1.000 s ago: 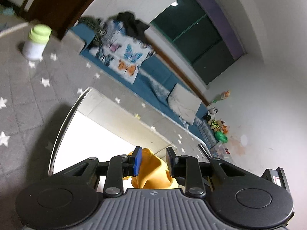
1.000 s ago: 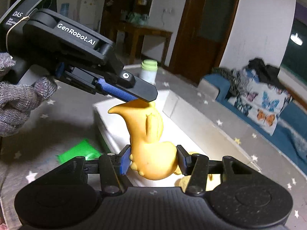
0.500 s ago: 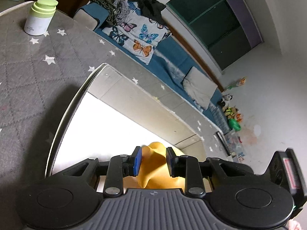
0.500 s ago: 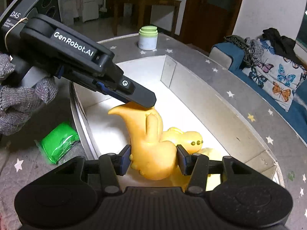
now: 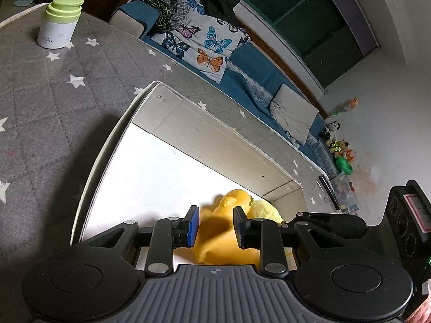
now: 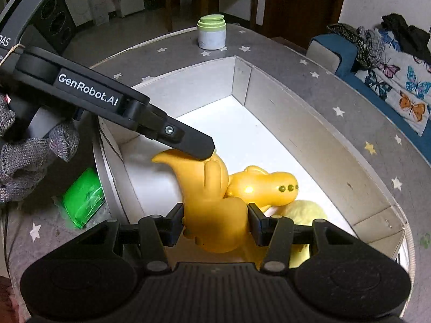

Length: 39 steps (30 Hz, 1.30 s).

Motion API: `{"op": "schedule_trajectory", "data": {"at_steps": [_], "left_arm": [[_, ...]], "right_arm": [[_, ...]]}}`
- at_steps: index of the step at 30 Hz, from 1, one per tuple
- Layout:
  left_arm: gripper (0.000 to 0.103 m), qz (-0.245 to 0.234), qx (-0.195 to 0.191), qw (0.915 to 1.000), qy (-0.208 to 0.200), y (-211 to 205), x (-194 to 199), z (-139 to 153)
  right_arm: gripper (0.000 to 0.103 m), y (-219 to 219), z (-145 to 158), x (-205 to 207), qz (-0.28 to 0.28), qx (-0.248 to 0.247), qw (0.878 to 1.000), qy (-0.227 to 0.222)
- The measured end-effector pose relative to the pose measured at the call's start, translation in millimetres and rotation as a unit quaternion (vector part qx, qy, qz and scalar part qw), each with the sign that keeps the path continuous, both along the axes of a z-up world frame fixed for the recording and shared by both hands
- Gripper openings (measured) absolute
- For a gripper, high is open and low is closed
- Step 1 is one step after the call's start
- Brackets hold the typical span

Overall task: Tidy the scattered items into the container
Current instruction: 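Open both grippers to release the duck and withdraw, then close both grippers on the orange block on the table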

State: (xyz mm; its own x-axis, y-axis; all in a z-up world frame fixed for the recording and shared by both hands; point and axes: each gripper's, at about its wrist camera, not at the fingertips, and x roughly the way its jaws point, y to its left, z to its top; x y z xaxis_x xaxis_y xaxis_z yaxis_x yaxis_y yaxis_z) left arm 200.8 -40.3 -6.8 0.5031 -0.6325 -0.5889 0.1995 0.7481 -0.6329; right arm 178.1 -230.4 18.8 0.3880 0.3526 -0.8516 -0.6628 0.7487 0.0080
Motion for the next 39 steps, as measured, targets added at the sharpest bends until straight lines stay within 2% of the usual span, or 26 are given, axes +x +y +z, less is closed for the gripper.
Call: {"op": "schedule_trajectory", "data": {"at_steps": [4,13,22,24,26,27,32,36,39], "left_arm": [[0.029,0.001,0.001,1.0000,-0.003,0.0,-2.2,1.9],[0.029,0.012,0.008,0.9998,-0.015,2.4,-12.7,12.3],[0.031,0.015,0.014,0.9986,-0.048,5.5,-50.3,36.8],[0.031,0.014,0.018,0.9981,-0.058,5.1,-64.1,41.3],[0.031,0.014,0.032,0.9972,-0.066,4.0,-79.2,44.8],[0.032,0.015,0.040,0.9968,-0.068,3.2,-86.6,44.7],[0.032,0.014,0.068,0.9954,-0.065,-4.4,-125.4,34.4],[0.032,0.004,0.072,0.9961,-0.050,-16.5,-150.0,15.6],[0.032,-0.005,0.074,0.9965,-0.038,-22.9,-155.4,3.5]], "right_arm": [[0.051,-2.9,0.0,1.5,-0.008,0.005,1.000,0.010],[0.053,-6.4,11.1,-8.8,-0.019,0.017,1.000,-0.006],[0.060,-7.8,40.8,-45.1,-0.034,0.039,0.996,-0.069],[0.069,-8.2,46.6,-61.8,-0.041,0.053,0.994,-0.092],[0.071,-7.7,49.9,-77.5,-0.046,0.063,0.991,-0.110],[0.073,-6.7,49.2,-89.7,-0.052,0.069,0.989,-0.122],[0.075,0.2,19.1,-141.4,-0.069,0.061,0.984,-0.152],[0.075,5.7,-5.0,-182.6,-0.083,0.055,0.979,-0.175],[0.074,10.7,-23.0,-198.6,-0.100,0.046,0.978,-0.179]]}}
